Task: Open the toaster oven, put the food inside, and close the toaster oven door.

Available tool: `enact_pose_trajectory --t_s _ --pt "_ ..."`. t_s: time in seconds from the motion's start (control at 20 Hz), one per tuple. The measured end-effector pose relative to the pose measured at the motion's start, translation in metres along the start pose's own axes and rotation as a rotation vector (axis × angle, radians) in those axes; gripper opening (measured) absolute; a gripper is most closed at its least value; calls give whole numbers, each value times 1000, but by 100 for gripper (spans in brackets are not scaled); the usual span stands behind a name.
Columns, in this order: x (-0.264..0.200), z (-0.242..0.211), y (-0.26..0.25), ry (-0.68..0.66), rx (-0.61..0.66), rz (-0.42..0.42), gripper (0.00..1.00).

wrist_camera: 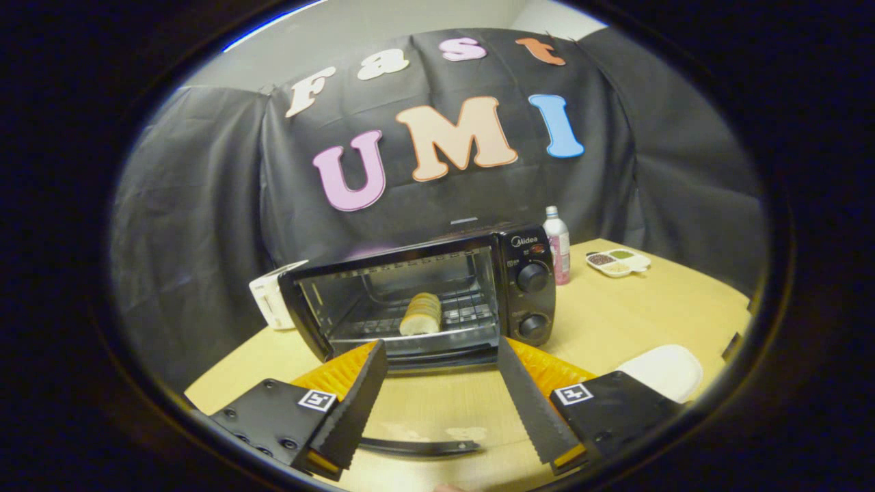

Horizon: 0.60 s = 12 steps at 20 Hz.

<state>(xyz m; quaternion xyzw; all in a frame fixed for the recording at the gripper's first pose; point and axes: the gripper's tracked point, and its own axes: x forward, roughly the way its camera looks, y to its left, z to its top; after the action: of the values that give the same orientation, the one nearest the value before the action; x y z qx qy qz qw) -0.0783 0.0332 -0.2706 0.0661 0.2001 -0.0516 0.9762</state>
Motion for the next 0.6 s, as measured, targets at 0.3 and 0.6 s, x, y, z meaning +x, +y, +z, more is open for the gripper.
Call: enact_pose_trajectory --t_s 0.3,0.6 --pt "-41 -29 1 18 -88 11 100" --pt "-64 -72 -14 111 -84 -7 99"
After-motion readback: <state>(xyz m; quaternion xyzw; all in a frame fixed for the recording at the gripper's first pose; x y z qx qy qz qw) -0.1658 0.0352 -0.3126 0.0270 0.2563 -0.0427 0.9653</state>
